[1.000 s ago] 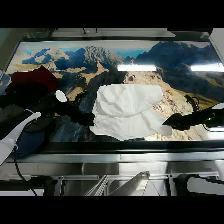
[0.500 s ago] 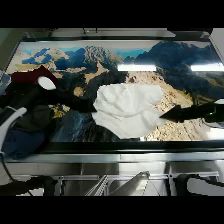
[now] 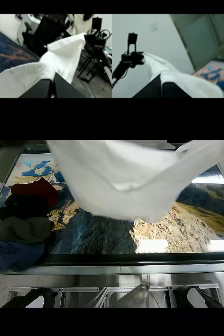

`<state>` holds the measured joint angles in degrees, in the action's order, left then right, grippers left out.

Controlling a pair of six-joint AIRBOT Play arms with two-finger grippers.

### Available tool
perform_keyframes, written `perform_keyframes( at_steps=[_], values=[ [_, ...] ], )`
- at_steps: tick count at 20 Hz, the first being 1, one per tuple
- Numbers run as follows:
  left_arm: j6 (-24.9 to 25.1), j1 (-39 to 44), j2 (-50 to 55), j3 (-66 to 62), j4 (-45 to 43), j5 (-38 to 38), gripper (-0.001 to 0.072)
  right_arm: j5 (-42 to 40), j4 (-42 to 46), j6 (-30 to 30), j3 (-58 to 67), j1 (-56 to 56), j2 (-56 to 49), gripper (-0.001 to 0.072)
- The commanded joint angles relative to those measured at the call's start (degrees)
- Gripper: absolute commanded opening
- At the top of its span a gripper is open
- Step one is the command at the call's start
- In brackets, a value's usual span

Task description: Fold the shirts.

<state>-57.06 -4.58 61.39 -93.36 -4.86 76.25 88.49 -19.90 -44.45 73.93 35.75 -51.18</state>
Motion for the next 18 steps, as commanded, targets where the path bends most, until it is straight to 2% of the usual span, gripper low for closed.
perform_keyframes(
  at_steps=[1,4,8,10,12,14,18],
  values=[
    [0.0,-5.5,-7.2,-7.0,3.9,-6.4,0.0026,-12.3,-4.5,4.2,8.8,3.7,9.0,0.0015],
    [-0.7,-10.0,-10.8,-10.2,2.9,-8.4,0.0026,-20.6,0.2,5.3,14.1,5.8,12.5,0.0015],
    [-0.7,-10.2,-12.5,-4.2,2.8,-8.0,0.0027,-21.0,9.2,4.8,14.8,5.6,13.3,0.0015],
    [0.6,-9.4,-10.8,0.6,2.8,-7.5,0.0026,-20.1,15.4,1.7,14.7,5.5,11.7,0.0015],
    [2.2,-4.9,-7.1,5.3,2.7,-7.3,0.0026,-17.1,18.1,0.7,13.3,3.6,8.4,0.0015],
    [3.1,1.0,-1.6,8.6,-1.3,-8.5,0.0026,-16.3,21.9,0.7,10.3,-1.9,4.0,0.0015],
    [3.2,9.5,11.7,10.1,-15.3,-16.7,0.0026,-22.4,37.4,0.7,4.4,-16.4,-9.2,0.0015]
  ],
)
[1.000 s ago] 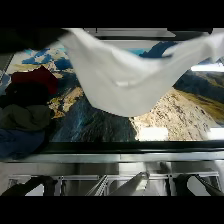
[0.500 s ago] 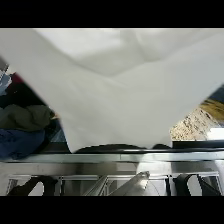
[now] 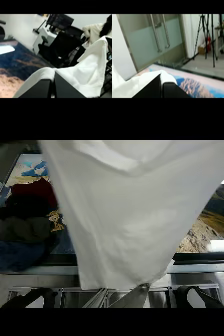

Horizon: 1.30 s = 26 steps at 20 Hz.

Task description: Fold the shirts.

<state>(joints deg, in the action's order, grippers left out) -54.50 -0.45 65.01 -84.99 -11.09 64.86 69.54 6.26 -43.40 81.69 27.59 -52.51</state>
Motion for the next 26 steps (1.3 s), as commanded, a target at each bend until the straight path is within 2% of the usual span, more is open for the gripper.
perform_keyframes(
  at_steps=[1,3,5,6,7,8,9,11,12,13,14,17,19,20,21,26],
  values=[
    [0.6,6.3,11.5,1.6,-11.0,-8.4,0.0025,-6.1,14.6,-0.4,-3.9,-10.9,-12.4,0.0015],
    [0.7,6.6,18.1,0.5,-12.9,-13.0,0.0025,-12.9,16.5,-0.4,-3.9,-13.8,-21.8,0.0015],
    [1.4,6.1,24.9,-3.4,-14.7,-14.4,0.0031,-18.8,13.6,-0.3,-3.2,-14.1,-29.8,0.0016],
    [1.5,5.5,28.1,-6.2,-14.9,-14.1,0.0135,-19.8,11.2,-0.3,-2.4,-13.9,-33.0,0.0063],
    [1.4,4.8,30.9,-9.0,-14.8,-13.8,0.0392,-19.5,9.0,-0.3,-1.5,-13.4,-35.6,0.0326],
    [1.2,3.9,32.8,-11.3,-14.8,-13.1,0.0642,-19.0,7.8,-0.3,-1.0,-12.8,-36.9,0.0444],
    [0.2,2.5,34.5,-13.6,-14.9,-10.7,0.0716,-18.4,7.7,-0.3,-0.8,-12.1,-37.2,0.0443],
    [-0.1,-0.8,36.6,-16.7,-14.9,-3.1,0.0715,-15.1,9.9,-0.5,-0.8,-9.1,-36.4,0.0441],
    [-0.5,-2.4,37.0,-17.4,-15.1,0.2,0.0714,-11.8,11.6,-2.8,-0.8,-6.9,-35.9,0.0437],
    [-2.1,-3.9,37.1,-17.4,-17.2,2.4,0.0714,-7.8,13.8,-5.8,-0.8,-4.3,-35.4,0.0352],
    [-3.8,-5.0,37.1,-17.4,-21.4,3.2,0.0714,-3.0,16.2,-8.4,-0.9,-1.6,-35.2,0.0234],
    [-6.7,-5.9,37.6,-17.4,-34.1,3.7,0.0697,10.4,20.5,-13.7,-3.3,4.3,-35.2,0.023],
    [-6.7,-4.8,39.3,-17.4,-36.0,4.2,0.0696,15.1,20.8,-14.1,-8.7,6.7,-33.9,0.0231],
    [-6.6,-4.2,40.5,-17.4,-36.5,4.1,0.0695,15.5,20.8,-14.1,-12.2,7.5,-32.8,0.0261],
    [-6.7,-3.3,41.6,-17.4,-37.4,3.7,0.0696,15.2,20.9,-14.1,-16.2,8.0,-31.5,0.0326],
    [-9.0,2.4,46.8,-17.5,-46.7,1.5,0.0695,14.3,27.5,-15.7,-31.8,8.5,-27.1,0.0329]
  ],
)
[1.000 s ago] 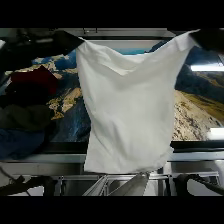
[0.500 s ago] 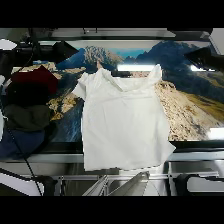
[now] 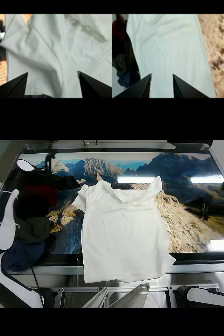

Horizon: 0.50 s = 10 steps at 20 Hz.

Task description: Fold the shirts.

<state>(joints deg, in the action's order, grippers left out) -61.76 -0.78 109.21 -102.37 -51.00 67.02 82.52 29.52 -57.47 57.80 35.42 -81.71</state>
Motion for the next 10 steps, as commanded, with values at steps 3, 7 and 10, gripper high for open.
perform_keyframes(
  at_steps=[3,7,10],
  values=[
    [-1.8,5.5,4.7,-0.1,-7.7,-1.0,0.0695,1.3,5.7,-2.8,-12.5,0.7,2.8,0.0456],
    [-1.8,8.2,6.2,-0.1,-7.5,-4.9,0.0694,1.4,6.9,-2.8,-14.2,0.7,2.8,0.0456],
    [-1.8,8.7,6.3,-0.1,-7.4,-7.7,0.0131,1.6,9.0,-4.3,-14.9,0.7,2.9,0.0459]
  ],
)
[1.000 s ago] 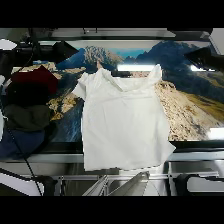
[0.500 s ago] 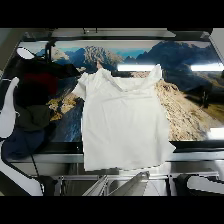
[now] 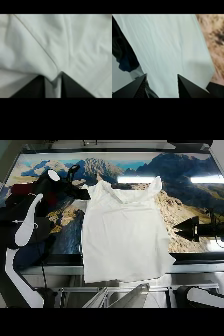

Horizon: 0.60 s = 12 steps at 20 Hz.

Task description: Fold the shirts.

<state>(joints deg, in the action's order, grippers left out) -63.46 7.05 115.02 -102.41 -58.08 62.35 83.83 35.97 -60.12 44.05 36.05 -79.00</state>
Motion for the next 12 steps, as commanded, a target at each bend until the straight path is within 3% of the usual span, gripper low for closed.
perform_keyframes(
  at_steps=[1,7,12],
  values=[
    [-0.1,0.9,0.5,-0.3,-0.3,-2.8,0.0015,0.3,5.1,-3.4,-1.1,0.1,0.2,0.0462],
    [-0.3,0.8,0.5,-3.9,-0.3,0.5,0.002,-2.2,26.9,-9.4,-3.4,1.2,0.2,0.0463],
    [-0.7,0.8,0.5,-5.2,-0.4,1.2,0.002,-4.2,27.7,-9.3,-9.8,0.3,0.2,0.0463]
  ],
)
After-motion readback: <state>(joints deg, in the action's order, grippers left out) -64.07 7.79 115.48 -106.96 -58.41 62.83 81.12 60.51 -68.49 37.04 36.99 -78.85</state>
